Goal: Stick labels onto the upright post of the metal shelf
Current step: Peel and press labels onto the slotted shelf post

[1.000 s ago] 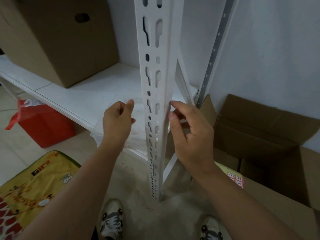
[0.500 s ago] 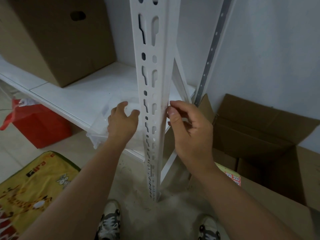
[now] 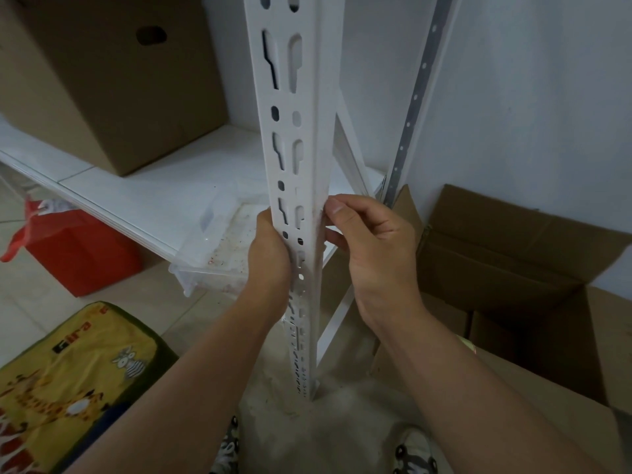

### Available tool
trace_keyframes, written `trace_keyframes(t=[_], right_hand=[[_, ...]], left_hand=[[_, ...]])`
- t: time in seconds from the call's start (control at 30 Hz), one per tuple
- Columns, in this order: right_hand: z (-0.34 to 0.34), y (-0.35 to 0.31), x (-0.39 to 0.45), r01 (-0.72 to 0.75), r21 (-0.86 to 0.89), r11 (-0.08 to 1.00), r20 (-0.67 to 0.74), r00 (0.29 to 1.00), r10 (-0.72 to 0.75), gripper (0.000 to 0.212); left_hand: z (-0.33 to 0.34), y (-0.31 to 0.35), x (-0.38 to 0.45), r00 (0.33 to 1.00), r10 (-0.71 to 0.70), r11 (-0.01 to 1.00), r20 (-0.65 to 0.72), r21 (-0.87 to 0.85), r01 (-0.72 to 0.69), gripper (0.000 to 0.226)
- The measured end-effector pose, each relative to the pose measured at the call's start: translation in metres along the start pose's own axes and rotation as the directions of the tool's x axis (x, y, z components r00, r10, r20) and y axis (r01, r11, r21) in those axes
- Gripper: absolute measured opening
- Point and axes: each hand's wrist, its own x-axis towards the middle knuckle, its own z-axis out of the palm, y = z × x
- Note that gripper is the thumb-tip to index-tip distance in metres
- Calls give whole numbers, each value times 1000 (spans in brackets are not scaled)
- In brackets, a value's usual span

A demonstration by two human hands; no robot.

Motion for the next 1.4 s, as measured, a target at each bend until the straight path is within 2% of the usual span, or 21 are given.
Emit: trace_keyframes(t=[0.17,0.27,0.33,0.43,0.7,0.97,1.23,1.33,1.4], right_hand=[[1,-1,2,-53,46,998,-3,999,53,15],[4,-1,3,-180,228,957,38,984,176,17],[5,0,4,-245,335,910,79,970,232,20],[5,0,5,-275,389,879,113,961,251,24],[8,-3,5,-268,360,893,55,962,267,23],[9,-6,6,-258,327,909,18,964,266,20],[11,-6,7,-220,199,955,-65,969,237,22],[10,-5,7,-192,196,962,-73,975,210,20],[8,-3,7,-165,197,966,-69,981,181,22]], left_hand=[[1,-4,4,1000,1,999,1,-36,-1,47],[0,-4,3,1000,7,999,-7,-36,-8,47],[0,-5,4,1000,7,999,-13,-54,-8,54],[1,-4,3,1000,-2,997,-5,-79,1,62],[4,-3,-1,999,-2,996,-45,-85,-2,64],[6,-4,-1,997,3,996,-71,-86,-9,41],[7,-2,-4,997,-1,994,-83,-106,-8,61],[7,-1,-4,996,3,996,-84,-91,-11,59],[7,-2,-4,996,12,997,-84,-73,-18,49]])
